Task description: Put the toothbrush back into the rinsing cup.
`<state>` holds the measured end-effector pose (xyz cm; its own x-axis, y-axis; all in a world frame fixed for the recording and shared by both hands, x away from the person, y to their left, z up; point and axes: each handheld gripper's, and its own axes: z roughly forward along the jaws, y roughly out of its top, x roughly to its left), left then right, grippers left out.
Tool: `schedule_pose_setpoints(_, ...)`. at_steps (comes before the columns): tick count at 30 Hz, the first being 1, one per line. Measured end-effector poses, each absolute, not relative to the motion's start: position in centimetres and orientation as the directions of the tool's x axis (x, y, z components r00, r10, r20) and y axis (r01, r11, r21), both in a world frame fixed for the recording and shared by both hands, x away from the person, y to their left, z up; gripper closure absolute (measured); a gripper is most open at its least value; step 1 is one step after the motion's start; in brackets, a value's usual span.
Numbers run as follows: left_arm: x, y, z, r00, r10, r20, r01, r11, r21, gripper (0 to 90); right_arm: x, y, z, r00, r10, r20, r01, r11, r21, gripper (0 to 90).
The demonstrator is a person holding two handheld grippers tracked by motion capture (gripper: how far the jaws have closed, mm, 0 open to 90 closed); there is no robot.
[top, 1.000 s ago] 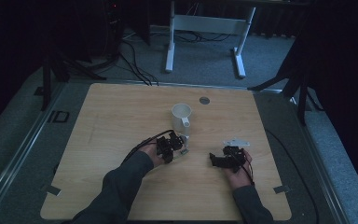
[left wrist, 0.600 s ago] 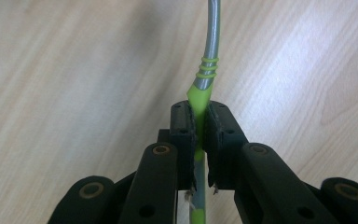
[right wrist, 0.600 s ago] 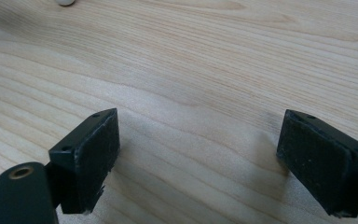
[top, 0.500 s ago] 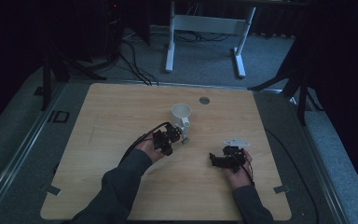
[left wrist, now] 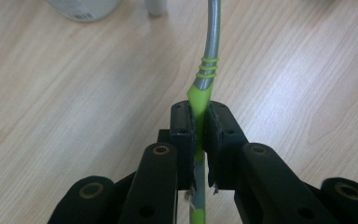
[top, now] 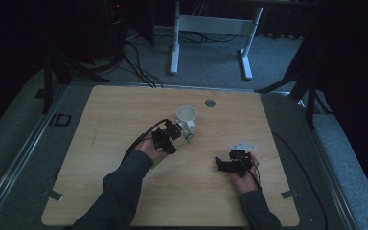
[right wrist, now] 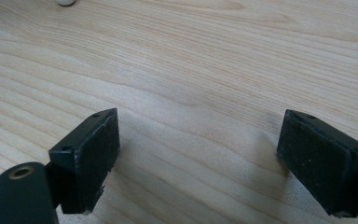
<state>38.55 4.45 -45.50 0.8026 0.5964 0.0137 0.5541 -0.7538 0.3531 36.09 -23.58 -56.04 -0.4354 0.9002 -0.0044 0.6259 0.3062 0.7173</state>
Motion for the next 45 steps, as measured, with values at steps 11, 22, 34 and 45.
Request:
schedule_pose_setpoints(11, 38.6, 5.4, -44.3, 0.780, 0.626, -0.006, 0.566, -0.701, 0.434, 82.0, 36.1, -23.6, -56.0, -0.436, 0.900, -0.005, 0.626, 0.307, 0.717, 12.6)
schedule_pose_setpoints(22, 38.8, 6.3, -43.6, 0.759, 0.651, -0.016, 0.572, -0.654, 0.495, 82.0, 36.1, -23.6, -56.0, -0.436, 0.900, -0.003, 0.626, 0.306, 0.717, 12.6)
schedule_pose_setpoints(34, 38.9, 6.7, -42.8, 0.742, 0.669, -0.044, 0.574, -0.600, 0.557, 81.9, 36.1, -23.6, -56.0, -0.436, 0.900, -0.004, 0.626, 0.307, 0.717, 12.6)
schedule_pose_setpoints(45, 38.8, 6.9, -41.9, 0.735, 0.677, -0.036, 0.557, -0.573, 0.601, 81.9, 36.1, -23.6, -56.0, -0.436, 0.900, -0.004, 0.626, 0.306, 0.717, 12.6)
